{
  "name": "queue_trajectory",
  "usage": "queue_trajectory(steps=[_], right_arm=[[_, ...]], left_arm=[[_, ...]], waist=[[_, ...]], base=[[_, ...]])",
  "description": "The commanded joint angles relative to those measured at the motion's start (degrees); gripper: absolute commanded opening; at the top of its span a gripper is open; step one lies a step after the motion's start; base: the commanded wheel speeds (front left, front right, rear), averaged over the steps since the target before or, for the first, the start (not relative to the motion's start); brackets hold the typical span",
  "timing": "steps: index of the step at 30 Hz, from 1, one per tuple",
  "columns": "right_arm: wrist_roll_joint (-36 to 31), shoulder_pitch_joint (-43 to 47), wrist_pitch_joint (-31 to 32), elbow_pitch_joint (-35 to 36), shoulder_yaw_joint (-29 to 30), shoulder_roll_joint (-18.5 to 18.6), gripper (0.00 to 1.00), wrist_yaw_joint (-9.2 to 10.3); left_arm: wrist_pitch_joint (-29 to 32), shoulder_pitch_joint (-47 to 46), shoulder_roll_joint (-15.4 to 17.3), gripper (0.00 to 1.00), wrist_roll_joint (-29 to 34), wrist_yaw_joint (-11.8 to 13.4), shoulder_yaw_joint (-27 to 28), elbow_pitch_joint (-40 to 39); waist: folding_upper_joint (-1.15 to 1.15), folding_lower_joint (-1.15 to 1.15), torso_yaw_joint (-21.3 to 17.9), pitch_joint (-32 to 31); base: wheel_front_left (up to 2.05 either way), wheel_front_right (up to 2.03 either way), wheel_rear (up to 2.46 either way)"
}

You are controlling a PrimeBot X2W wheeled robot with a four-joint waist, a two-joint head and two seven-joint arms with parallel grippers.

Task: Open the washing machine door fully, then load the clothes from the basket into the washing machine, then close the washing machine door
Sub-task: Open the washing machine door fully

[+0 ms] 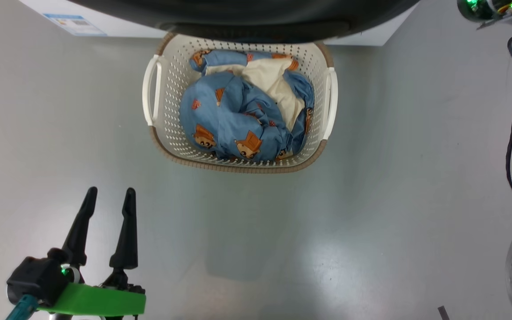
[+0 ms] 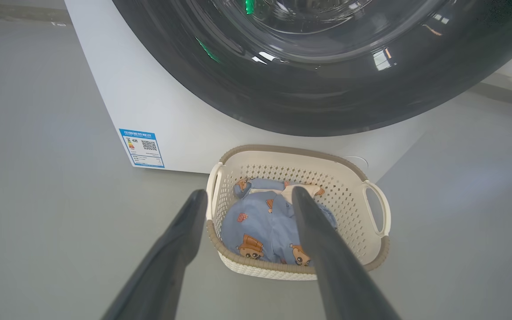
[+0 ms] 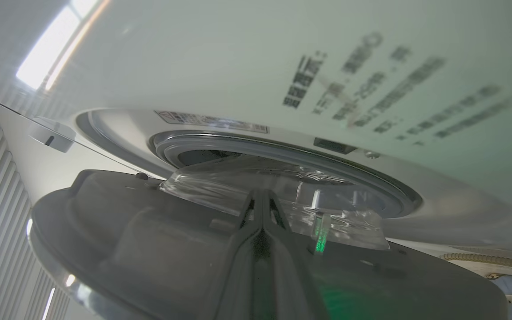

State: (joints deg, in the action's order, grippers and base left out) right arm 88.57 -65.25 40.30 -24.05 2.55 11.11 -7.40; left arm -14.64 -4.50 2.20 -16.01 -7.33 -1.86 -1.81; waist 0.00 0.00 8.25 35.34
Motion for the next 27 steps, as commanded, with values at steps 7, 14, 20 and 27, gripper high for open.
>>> queue_trajectory(steps=[7,14,20,27], right_arm=[[0.30,4.29,1.75,1.86,-2.93,-2.65,0.00,-0.09],[0.53,9.21,2.98,2.06,-4.71,-3.43,0.00,-0.09],[0.79,13.12,3.98,2.35,-5.95,-3.96,0.00,-0.09],[1.07,18.55,4.98,2.94,-7.72,-4.90,0.00,-0.09]], left_arm=[[-0.36,2.48,0.68,1.00,-0.78,0.60,1.27,-1.76],[-0.36,2.43,0.68,1.00,-0.98,0.45,2.61,0.33],[-0.36,1.90,0.68,1.00,-0.85,-0.11,4.08,2.97],[-0.36,2.64,1.57,1.00,-1.74,-0.14,3.34,4.42]], waist=[[0.00,0.00,-0.32,-3.97],[0.00,0.00,-1.24,-8.84],[0.00,0.00,-2.63,-12.71],[0.00,0.00,-3.89,-17.98]], base=[[0.00,0.00,0.00],[0.00,0.00,0.00],[0.00,0.00,0.00],[0.00,0.00,0.00]])
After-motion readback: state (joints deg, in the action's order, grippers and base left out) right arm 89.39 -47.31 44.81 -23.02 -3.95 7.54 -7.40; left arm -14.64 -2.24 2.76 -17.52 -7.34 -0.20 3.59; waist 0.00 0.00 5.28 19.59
